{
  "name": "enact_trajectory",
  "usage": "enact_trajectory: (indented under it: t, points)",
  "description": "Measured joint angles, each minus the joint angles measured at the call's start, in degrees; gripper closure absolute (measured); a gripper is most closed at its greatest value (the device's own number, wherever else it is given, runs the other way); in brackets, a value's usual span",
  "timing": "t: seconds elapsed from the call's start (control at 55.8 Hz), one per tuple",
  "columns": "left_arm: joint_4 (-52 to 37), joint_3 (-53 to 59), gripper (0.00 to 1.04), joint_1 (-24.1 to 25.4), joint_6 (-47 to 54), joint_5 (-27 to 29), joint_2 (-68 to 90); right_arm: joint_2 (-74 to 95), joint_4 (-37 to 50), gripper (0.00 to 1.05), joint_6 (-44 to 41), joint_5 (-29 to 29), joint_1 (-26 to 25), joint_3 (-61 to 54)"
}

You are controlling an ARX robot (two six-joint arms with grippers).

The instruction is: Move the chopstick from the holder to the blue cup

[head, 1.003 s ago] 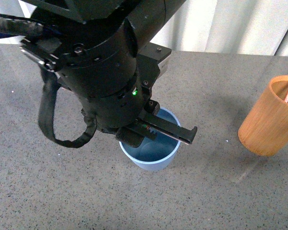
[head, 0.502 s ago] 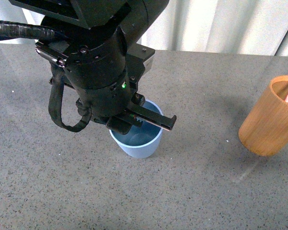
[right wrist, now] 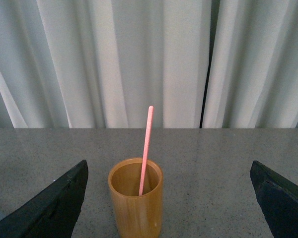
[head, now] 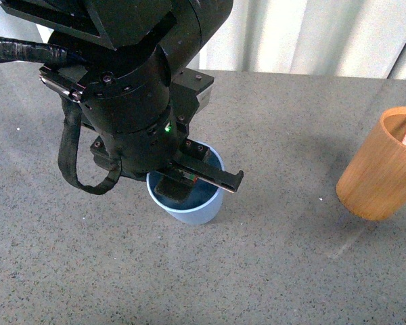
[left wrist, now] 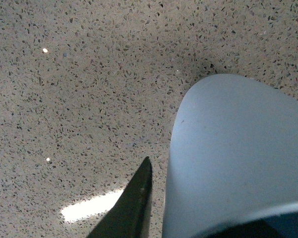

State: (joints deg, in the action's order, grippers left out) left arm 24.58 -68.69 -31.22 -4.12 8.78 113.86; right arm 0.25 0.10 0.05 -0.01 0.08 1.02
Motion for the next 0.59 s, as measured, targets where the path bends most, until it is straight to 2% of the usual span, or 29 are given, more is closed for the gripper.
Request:
enact_trajectory:
  t: [0.448, 0.502, 0.591]
  points:
    - [1.7, -2.0, 0.10, 0.2, -0.1, -0.4, -1.6, 0.0, 0.0, 0.10, 0.0, 0.0, 0.0, 0.0]
    - [1.8, -2.1, 0.05, 0.3, -0.1, -0.4, -2.0, 0.0, 0.0, 0.10, 0.0, 0.0, 0.0, 0.0]
    - [2.1, -2.4, 0.08, 0.7, -0.2, -0.6, -2.7, 0.0, 0.0, 0.10, 0.0, 0.0, 0.0, 0.0]
